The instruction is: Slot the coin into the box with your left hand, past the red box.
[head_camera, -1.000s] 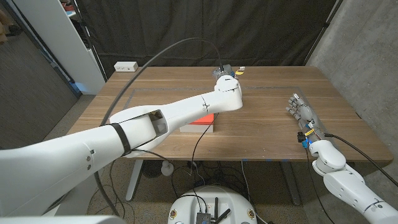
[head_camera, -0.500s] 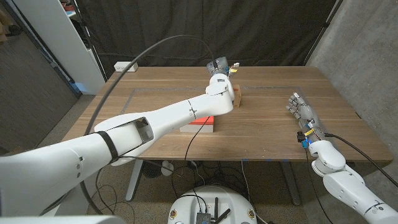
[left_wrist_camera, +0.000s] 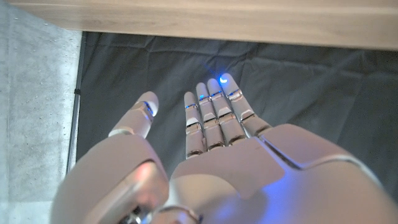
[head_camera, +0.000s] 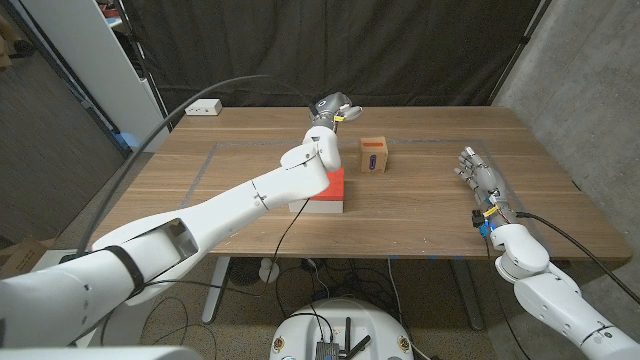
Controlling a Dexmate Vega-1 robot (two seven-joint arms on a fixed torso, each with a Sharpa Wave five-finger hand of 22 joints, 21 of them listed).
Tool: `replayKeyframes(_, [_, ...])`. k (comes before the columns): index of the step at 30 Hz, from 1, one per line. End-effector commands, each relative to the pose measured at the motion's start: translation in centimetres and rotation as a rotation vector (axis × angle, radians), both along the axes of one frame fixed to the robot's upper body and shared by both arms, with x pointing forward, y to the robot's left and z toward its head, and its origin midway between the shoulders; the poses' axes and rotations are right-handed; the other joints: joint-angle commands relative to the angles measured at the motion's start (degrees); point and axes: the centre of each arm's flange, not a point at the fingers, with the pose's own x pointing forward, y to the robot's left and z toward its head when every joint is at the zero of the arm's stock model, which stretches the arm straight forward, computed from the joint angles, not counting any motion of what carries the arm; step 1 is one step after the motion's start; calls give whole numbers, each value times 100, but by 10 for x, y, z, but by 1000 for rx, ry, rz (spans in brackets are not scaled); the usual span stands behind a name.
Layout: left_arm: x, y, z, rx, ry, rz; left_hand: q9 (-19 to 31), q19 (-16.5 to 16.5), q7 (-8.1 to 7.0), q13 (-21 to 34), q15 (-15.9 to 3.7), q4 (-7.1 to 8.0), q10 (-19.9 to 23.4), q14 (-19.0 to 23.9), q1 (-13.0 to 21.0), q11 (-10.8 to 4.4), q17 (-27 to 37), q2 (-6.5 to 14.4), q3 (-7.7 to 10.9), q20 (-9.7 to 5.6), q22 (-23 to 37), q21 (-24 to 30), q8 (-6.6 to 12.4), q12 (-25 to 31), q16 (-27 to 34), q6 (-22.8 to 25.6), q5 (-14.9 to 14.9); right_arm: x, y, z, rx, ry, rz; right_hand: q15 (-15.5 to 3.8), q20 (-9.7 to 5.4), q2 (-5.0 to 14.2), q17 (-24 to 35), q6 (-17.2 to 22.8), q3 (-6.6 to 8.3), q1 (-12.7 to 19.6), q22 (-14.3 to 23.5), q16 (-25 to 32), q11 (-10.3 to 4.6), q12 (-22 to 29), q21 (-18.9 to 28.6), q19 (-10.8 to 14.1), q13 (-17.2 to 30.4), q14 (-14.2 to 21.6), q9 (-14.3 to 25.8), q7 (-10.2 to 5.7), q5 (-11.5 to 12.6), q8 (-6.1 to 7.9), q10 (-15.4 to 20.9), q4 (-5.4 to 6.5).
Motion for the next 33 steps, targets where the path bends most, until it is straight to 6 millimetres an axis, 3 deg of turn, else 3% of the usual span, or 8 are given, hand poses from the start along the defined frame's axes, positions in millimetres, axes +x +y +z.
replayKeyframes(1, [-23, 60, -14, -87, -33, -328, -120, -217, 20, -1, 38, 22, -297, -332, -168, 43, 28, -79, -175, -89, -4, -246, -23, -231, -187, -318, -59, -4, 23, 9, -21, -38, 32, -50, -42, -3, -7, 15, 23, 17, 4, 44, -42, -29, 49, 100, 4, 67, 21, -80, 31, -2, -93, -21])
replayKeyframes(5, [-31, 89, -24, -136, -60, -336, -189, -302, 29, -1, 60, 23, -435, -466, -220, 52, 27, -98, -261, -109, -4, -366, -3, -340, -271, -407, -79, -4, 33, 10, -29, -44, 55, 37, 95, -10, -13, -12, 19, 18, 5, 21, -159, -51, 55, 157, -9, 27, 20, -175, 26, -12, -160, -19])
replayKeyframes(10, [-37, 128, -37, -215, -74, -321, -221, -338, 20, -1, 65, 21, -471, -526, -243, 55, 25, -112, -303, -118, -3, -422, 5, -380, -311, -444, -86, -3, 46, 11, -45, -34, 61, 54, 105, -14, -15, -46, 15, 12, 6, 18, -60, -43, 45, 157, -14, 26, 20, -163, 23, -24, -151, -14])
replayKeyframes(11, [-37, 135, -39, -226, -74, -318, -228, -339, 13, -1, 66, 20, -485, -525, -245, 56, 24, -111, -310, -116, -3, -432, 8, -391, -314, -446, -87, -3, 48, 11, -46, -32, 62, 49, 94, -15, -16, -67, 12, 8, 6, 18, 24, -41, 40, 156, -18, 30, 20, -119, 21, -30, -150, -11])
replayKeyframes(18, [-30, 176, -64, -354, -48, -412, -329, -494, 18, 1, 89, 48, -594, -664, -419, 95, 18, -221, -465, -124, -2, -631, 7, -513, -441, -600, -112, -2, 58, 11, -39, -34, 79, 20, 22, -27, -25, -106, 2, 0, 5, -4, 77, -44, 16, 146, -34, -1, 18, 152, 17, -35, -167, -7])
replayKeyframes(23, [-28, 190, -82, -431, -49, -477, -462, -854, -9, 4, 162, 65, -911, -988, -604, 159, 14, -280, -629, -131, 3, -995, -11, -754, -689, -942, -123, -4, 59, 16, -38, -50, 94, 11, 13, -35, -29, -127, -3, -5, 4, -20, 87, -53, -1, 114, -40, -34, 16, 186, 15, -41, -190, -6])
replayKeyframes(33, [-26, 197, -117, -613, -20, -578, -531, -984, 1, 5, 183, 91, -1158, -1209, -829, 137, 16, -397, -802, -156, 8, -1243, -9, -936, -882, -1216, -145, 0, 55, 19, -48, -82, 136, -18, 3, -49, -37, -222, -17, -22, 5, -47, 68, -72, -40, 23, -51, -88, 13, 142, 9, -67, -255, 1])
